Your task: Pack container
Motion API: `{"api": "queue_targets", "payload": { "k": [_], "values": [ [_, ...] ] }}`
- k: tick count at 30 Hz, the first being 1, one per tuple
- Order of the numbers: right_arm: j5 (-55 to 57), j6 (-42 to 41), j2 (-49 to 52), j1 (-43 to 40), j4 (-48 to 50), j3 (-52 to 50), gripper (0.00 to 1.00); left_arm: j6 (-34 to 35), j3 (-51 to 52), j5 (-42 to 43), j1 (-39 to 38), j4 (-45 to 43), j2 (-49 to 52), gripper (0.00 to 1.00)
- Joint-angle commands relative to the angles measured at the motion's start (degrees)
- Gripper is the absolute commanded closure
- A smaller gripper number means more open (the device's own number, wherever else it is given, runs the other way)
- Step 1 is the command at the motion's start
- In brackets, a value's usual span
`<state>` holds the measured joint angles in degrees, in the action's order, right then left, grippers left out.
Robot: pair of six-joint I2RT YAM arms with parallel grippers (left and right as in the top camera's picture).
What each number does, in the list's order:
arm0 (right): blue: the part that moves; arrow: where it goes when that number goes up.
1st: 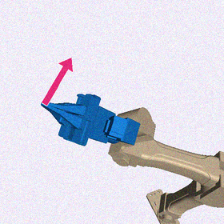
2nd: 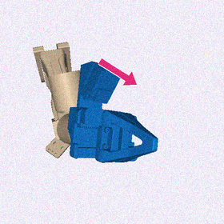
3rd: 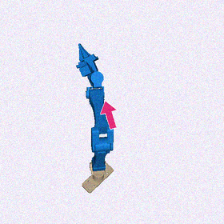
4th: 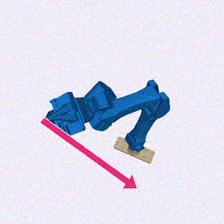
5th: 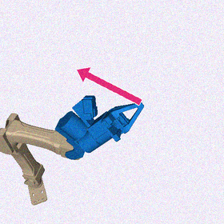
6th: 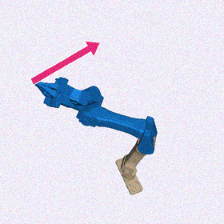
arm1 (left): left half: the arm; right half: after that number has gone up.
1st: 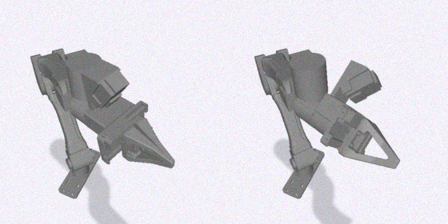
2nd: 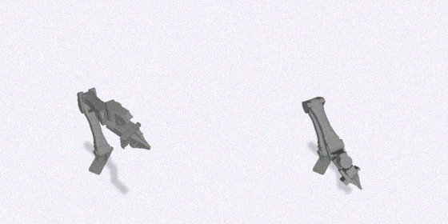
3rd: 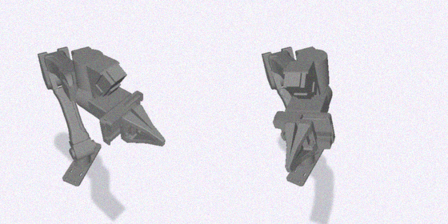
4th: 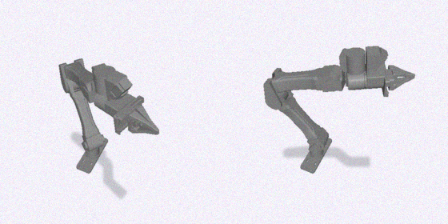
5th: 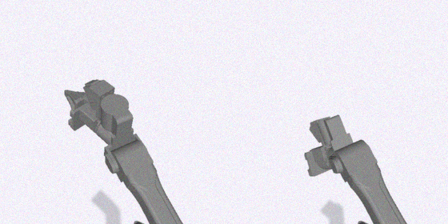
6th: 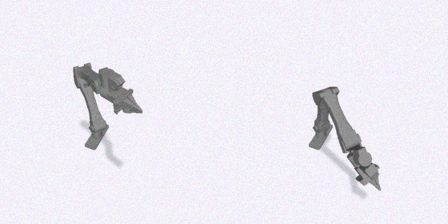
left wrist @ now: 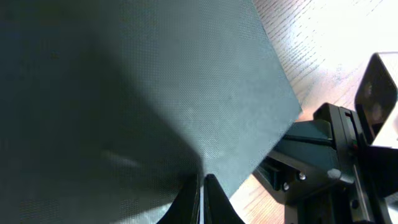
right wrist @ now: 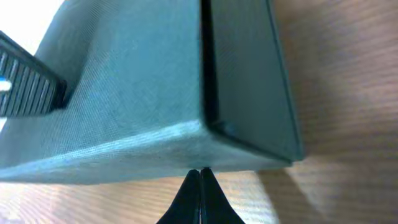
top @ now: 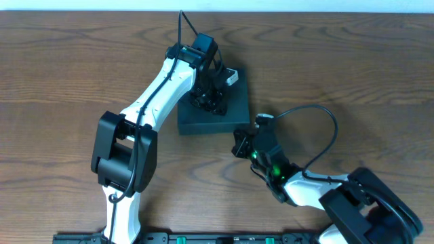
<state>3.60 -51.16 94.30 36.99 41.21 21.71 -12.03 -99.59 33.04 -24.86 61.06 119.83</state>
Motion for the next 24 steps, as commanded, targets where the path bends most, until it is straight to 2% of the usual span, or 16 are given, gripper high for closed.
{"api": "queue_targets", "payload": {
  "k": [1,8,12,15,18,24],
  "values": [
    [2.6,-1.1,2.4,0.5,0.4,3.1,0.98,-0.4,1.7,-0.4,-0.2,0.7,1.2,0.94],
    [-0.3,-0.9,2.8,0.5,1.5,3.5,0.98,-0.5,1.7,-0.4,-0.2,0.8,1.2,0.94],
    [-7.7,1.9,1.9,0.5,5.1,3.5,0.99,-0.6,1.7,-0.4,-0.2,1.1,1.2,0.94],
    [-10.8,2.6,-0.3,0.5,4.3,3.5,0.99,-2.1,1.6,-1.6,0.3,3.3,1.2,0.94],
    [-11.2,2.6,-1.5,0.5,3.5,3.5,0.99,-2.2,1.6,-3.9,2.1,5.2,1.1,0.94],
    [-11.7,3.5,-1.4,0.5,2.4,3.5,0.98,-2.2,1.6,-3.2,7.0,6.0,1.1,0.94]
  ]
}}
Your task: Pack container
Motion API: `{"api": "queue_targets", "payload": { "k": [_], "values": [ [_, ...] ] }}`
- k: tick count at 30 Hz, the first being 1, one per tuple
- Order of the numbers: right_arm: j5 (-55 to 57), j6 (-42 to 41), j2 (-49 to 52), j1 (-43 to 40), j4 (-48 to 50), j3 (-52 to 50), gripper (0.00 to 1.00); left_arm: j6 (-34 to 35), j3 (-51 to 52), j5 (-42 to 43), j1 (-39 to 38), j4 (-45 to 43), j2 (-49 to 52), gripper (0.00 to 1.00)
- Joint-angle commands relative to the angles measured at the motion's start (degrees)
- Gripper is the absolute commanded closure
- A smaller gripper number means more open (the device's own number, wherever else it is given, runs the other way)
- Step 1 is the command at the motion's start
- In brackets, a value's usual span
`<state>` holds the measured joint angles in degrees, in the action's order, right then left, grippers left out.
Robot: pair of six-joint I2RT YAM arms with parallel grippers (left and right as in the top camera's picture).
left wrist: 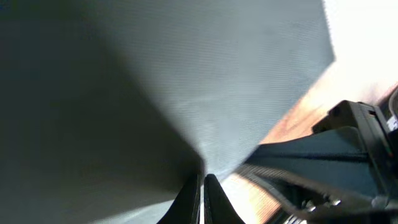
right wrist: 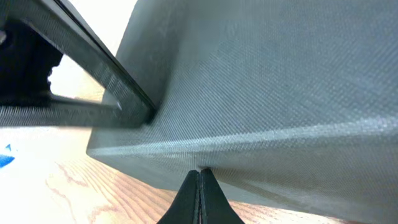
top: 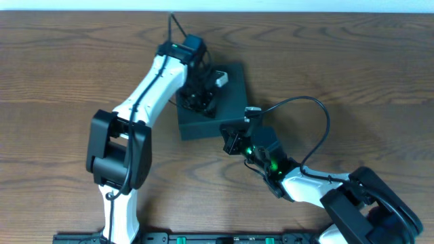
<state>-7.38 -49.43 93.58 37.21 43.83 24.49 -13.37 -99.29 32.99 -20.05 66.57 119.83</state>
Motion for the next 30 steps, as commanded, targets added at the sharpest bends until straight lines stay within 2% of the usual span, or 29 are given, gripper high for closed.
{"api": "queue_targets", "payload": {
  "k": [1,9,15,30],
  "values": [
    [-1.1,2.0,-0.7,0.3,-0.2,0.7,0.99,-0.8,1.3,-3.2,2.5,0.5,1.1,0.94],
    [-0.4,3.3,-0.7,0.3,-6.6,0.7,0.98,-0.8,1.3,-3.2,1.7,-1.5,1.2,0.94],
    [6.0,3.2,-0.6,0.3,-6.3,0.7,0.99,-0.3,1.3,-3.1,1.7,-1.9,1.2,0.94],
    [5.8,3.2,9.7,0.2,-2.3,6.9,0.98,0.1,1.3,-3.1,1.7,-1.9,1.2,0.94]
  ]
}}
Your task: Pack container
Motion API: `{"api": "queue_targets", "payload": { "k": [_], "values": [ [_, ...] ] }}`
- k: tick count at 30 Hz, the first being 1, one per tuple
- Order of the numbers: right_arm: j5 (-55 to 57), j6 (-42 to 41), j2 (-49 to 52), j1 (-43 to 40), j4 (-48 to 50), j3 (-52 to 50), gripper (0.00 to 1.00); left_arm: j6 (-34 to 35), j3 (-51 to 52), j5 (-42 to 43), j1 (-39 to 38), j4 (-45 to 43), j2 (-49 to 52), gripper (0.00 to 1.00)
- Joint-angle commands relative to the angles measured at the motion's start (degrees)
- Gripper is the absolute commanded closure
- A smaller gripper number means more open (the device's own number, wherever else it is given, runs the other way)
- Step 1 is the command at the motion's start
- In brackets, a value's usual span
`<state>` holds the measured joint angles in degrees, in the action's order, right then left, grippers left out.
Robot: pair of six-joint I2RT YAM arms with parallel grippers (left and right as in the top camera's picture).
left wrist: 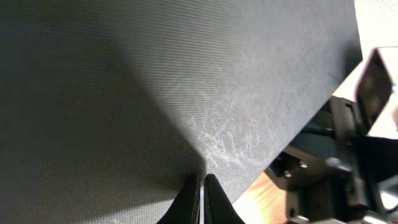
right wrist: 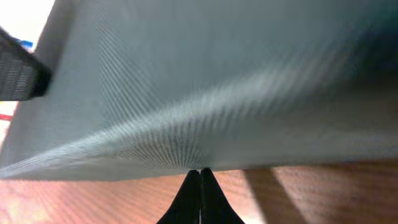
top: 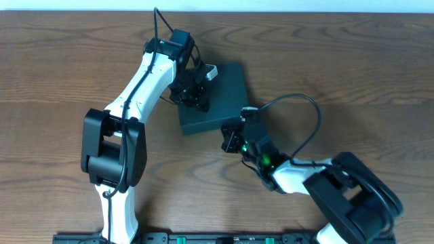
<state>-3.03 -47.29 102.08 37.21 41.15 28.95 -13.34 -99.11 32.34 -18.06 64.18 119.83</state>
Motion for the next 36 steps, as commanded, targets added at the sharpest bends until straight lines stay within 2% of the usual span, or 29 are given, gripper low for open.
{"api": "queue_targets", "payload": {
  "k": [1,17,20,25,31,36],
  "values": [
    [1.5,1.1,1.2,0.2,0.5,2.7,0.98,0.1,1.1,-2.5,-0.3,0.5,1.2,0.94],
    [-1.6,1.1,1.1,1.7,1.7,4.0,0.98,0.1,1.1,-2.5,-0.3,0.3,1.1,0.94],
    [-7.8,1.2,-0.5,-1.5,1.2,4.0,0.98,0.1,0.0,-2.0,0.0,1.2,1.0,0.94],
    [-22.3,6.2,-7.8,-10.8,-8.9,4.0,0.98,0.3,-4.7,-1.6,0.8,1.7,-3.0,0.94],
    [-24.2,15.1,-22.3,-19.1,-26.1,4.0,0.98,2.5,-6.7,-1.7,1.6,-1.2,-11.4,0.94],
    [-24.2,20.8,-34.5,-23.2,-34.3,4.0,0.98,5.0,-6.7,-1.7,2.1,-2.8,-18.2,0.94]
  ]
}}
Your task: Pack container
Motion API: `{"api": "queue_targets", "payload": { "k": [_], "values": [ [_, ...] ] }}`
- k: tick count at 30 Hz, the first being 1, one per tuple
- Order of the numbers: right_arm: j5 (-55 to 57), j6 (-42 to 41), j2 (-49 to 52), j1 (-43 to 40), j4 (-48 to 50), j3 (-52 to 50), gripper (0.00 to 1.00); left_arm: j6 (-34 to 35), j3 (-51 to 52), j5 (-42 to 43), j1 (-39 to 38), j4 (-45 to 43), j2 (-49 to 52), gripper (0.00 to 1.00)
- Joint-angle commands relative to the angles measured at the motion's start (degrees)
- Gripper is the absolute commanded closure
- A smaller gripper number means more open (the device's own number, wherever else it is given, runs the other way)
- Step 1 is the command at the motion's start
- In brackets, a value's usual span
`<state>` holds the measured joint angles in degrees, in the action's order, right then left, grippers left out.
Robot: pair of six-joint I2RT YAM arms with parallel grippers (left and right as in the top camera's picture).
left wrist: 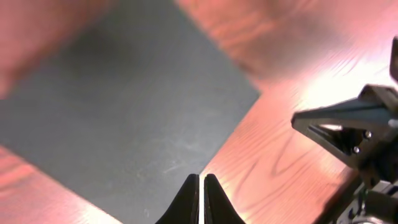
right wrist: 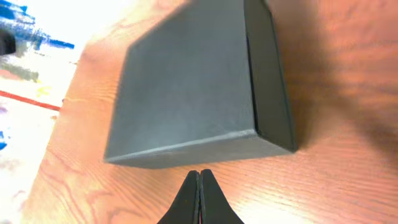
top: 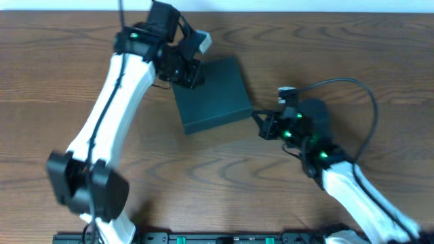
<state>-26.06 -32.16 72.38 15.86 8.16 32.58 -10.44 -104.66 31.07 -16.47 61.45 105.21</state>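
Note:
A flat black box (top: 211,95) with its lid shut lies on the wooden table (top: 352,61). My left gripper (top: 188,76) is shut and hangs over the box's far left corner; in the left wrist view its tips (left wrist: 202,185) sit high above the box lid (left wrist: 124,118). My right gripper (top: 259,124) is shut, just right of the box and apart from it. In the right wrist view its tips (right wrist: 199,182) are over bare wood in front of the box (right wrist: 193,93).
The right arm's black cable (top: 352,95) loops over the table to the right of the box. The right arm's gripper (left wrist: 348,124) shows in the left wrist view beyond the box's corner.
Both grippers have come off the box. The left one was pressed on the lid and is now raised above it. The right one was against the box's near corner and now stands clear to the right.
At first my left gripper pressed on the lid while the right one, shut, touched the box's near right corner. Over the following moments the box sat a little further left and turned slightly, both grippers still on it. Now the box lies alone, shut.

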Motion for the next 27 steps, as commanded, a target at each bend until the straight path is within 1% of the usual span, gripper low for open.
{"api": "queue_targets", "payload": {
  "k": [1,4,6,7,11,13,14,15,16,17,18,19,21,23,27],
  "values": [
    [-1.2,6.4,-7.2,-2.8,-2.1,0.4,0.98,2.4,-1.1,-0.4,0.5,-0.2,-4.9,0.94],
    [-1.2,8.8,-14.0,-5.3,-3.1,0.4,0.93,3.1,-1.1,-0.7,0.5,-0.3,-10.0,0.94],
    [-1.2,11.2,-17.9,-6.8,-3.4,0.4,0.89,3.4,-1.1,-3.4,0.5,0.1,-13.4,0.94],
    [-1.2,11.8,-19.6,-7.3,-3.7,0.4,0.89,3.7,-1.1,-4.9,0.5,0.3,-14.6,0.94],
    [-1.2,11.9,-24.6,-8.3,-5.6,0.4,0.85,4.3,-1.1,-8.7,0.5,2.7,-20.1,0.94],
    [-1.2,11.9,-26.6,-8.3,-7.0,0.4,0.79,4.3,-1.1,-10.2,0.5,4.2,-22.3,0.94],
    [-1.2,11.9,-27.5,-8.3,-7.8,0.4,0.74,4.3,-1.1,-11.3,0.5,5.1,-23.6,0.94],
    [-1.2,11.9,-28.4,-8.3,-8.6,0.4,0.62,4.3,-1.1,-12.1,0.5,5.8,-24.5,0.94],
    [-1.2,11.8,-29.2,-8.3,-9.3,0.4,0.46,4.3,-1.1,-12.2,0.5,6.7,-25.6,0.91],
    [-1.2,11.8,-29.6,-8.3,-9.7,0.4,0.26,4.3,-1.1,-12.2,0.5,7.5,-26.2,0.64],
    [-1.2,11.8,-29.8,-8.3,-9.8,0.4,0.04,4.3,-1.1,-12.2,0.5,8.2,-26.6,0.32],
    [-1.2,11.8,-29.9,-8.3,-9.9,0.4,0.01,4.6,-1.1,-12.2,0.5,9.0,-26.9,0.05],
    [-1.2,11.8,-29.7,-8.3,-10.3,0.4,0.01,5.4,-1.1,-12.2,0.5,11.2,-27.0,0.05],
    [-1.2,11.9,-29.6,-8.3,-12.1,0.4,0.01,6.7,-1.1,-12.0,0.3,15.7,-26.8,0.05],
    [-1.2,11.9,-29.2,-8.3,-16.5,0.4,0.01,6.8,-1.1,-12.1,0.3,22.9,-26.6,0.05]
  ]
}}
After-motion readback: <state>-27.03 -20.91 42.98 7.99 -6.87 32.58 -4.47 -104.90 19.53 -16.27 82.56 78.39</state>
